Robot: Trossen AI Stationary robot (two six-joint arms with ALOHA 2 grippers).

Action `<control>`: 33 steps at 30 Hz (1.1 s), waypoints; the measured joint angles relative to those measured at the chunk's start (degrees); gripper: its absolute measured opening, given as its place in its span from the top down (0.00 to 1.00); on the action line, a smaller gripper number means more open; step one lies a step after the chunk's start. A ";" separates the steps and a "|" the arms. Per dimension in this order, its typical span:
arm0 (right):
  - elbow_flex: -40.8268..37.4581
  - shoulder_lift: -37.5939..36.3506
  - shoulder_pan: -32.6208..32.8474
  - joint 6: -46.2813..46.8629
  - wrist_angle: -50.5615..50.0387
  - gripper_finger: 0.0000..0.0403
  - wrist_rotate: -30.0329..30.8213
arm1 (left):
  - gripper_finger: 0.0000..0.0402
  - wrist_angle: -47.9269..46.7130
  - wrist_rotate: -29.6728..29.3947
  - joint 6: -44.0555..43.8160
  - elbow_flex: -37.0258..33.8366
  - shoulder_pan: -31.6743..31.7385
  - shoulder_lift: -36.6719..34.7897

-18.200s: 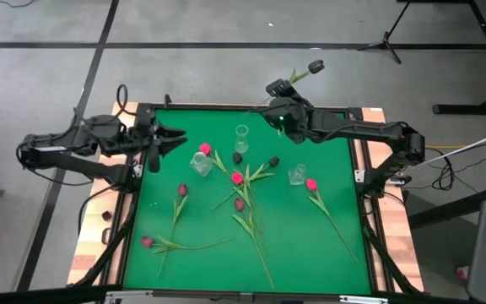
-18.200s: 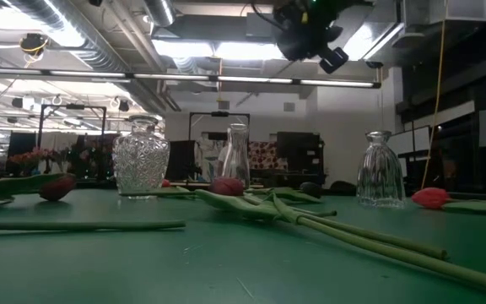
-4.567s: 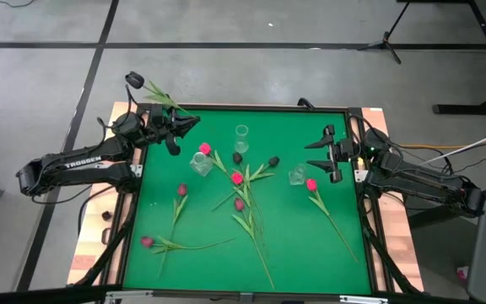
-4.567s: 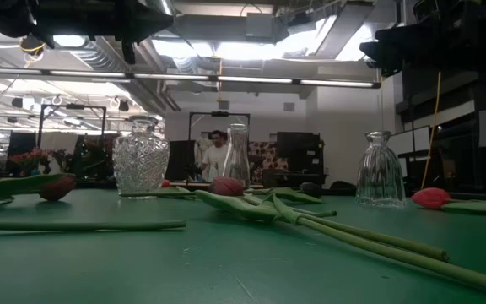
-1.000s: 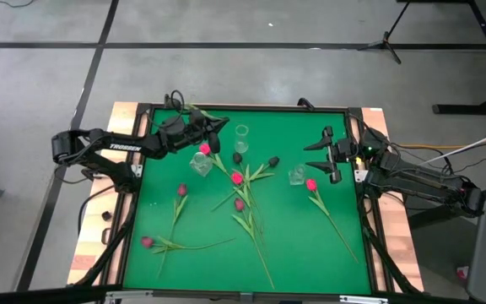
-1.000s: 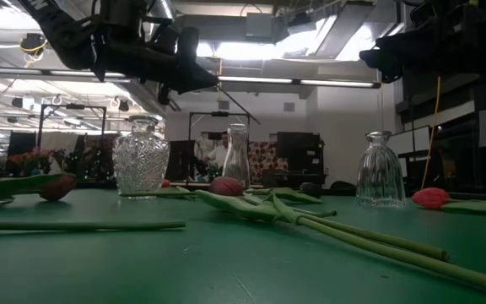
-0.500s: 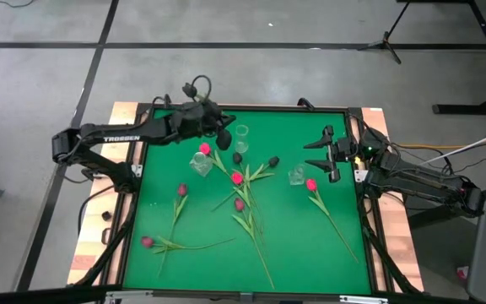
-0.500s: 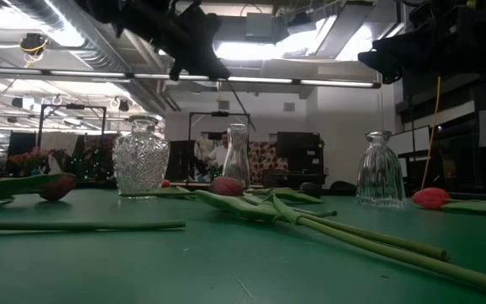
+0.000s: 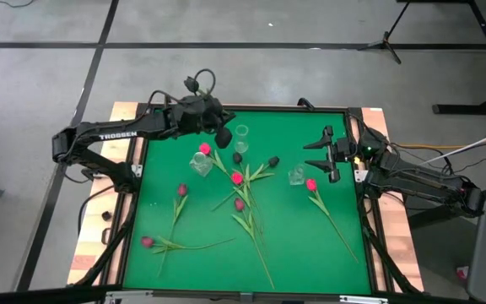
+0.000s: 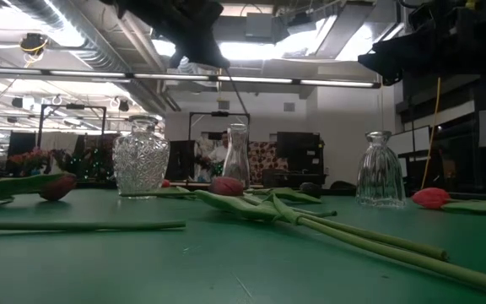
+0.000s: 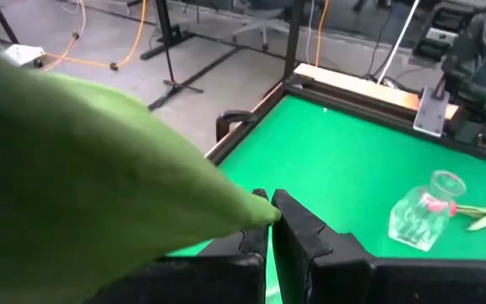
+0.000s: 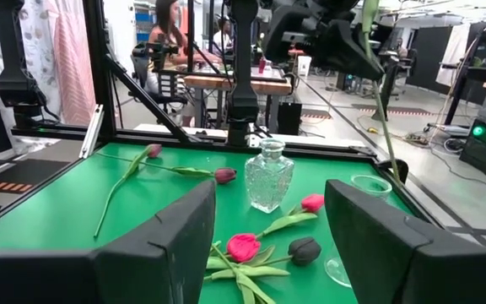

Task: Sort flowers into vase by color
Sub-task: Put the right black tulip into the top transparent vase

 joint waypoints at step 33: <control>0.00 -0.01 0.00 0.00 -0.02 0.44 0.00 | 0.99 -15.49 4.72 -0.14 7.51 1.08 0.92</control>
